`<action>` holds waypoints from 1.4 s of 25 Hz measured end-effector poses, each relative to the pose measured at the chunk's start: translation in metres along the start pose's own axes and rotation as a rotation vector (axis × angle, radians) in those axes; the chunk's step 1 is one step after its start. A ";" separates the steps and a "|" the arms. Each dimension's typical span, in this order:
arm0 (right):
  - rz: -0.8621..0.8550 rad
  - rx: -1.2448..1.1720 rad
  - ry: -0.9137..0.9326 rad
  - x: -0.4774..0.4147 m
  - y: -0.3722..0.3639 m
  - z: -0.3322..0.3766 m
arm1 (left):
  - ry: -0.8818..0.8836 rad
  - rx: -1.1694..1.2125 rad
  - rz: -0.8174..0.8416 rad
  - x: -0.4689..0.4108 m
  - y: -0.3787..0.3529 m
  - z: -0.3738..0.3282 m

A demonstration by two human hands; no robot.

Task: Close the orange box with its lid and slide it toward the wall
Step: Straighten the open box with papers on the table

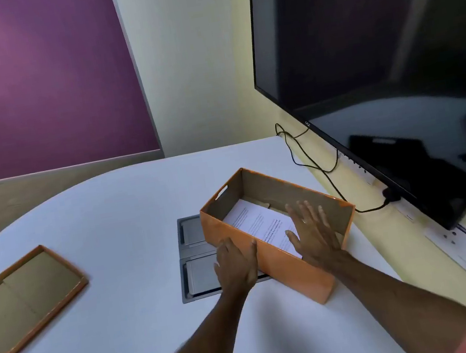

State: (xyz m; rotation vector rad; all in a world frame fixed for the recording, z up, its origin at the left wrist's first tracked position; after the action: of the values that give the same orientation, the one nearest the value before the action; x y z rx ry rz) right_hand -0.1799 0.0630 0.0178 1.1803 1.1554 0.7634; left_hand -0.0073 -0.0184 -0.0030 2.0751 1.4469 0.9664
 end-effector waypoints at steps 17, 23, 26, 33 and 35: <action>0.334 -0.120 -0.060 -0.141 -0.076 -0.103 | 0.620 0.473 0.053 -0.089 -0.072 -0.047; 0.428 -0.192 -0.079 -0.147 -0.074 -0.119 | 0.620 0.615 0.003 -0.086 -0.081 -0.037; 0.439 -0.227 -0.098 -0.144 -0.068 -0.121 | 0.590 0.630 0.003 -0.086 -0.073 -0.037; 0.394 -0.430 -0.124 -0.128 -0.049 -0.099 | 0.468 0.727 0.097 -0.082 -0.014 -0.030; 0.352 -0.518 -0.166 -0.119 -0.040 -0.083 | 0.393 0.750 0.101 -0.073 0.006 -0.024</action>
State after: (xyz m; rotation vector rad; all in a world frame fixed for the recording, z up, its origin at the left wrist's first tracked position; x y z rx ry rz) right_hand -0.2963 -0.0318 0.0143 0.9878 0.5627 1.1293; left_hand -0.0368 -0.0896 -0.0049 2.5862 2.1807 1.0095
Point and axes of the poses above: each hand's wrist, its own x-axis away from the middle knuckle, its own y-axis out of the back of the hand, z = x × y, the point moved 2 cm from there along -x, towards the middle knuckle, and after that the axes turned 12 degrees about y, right-handed, at the moved point
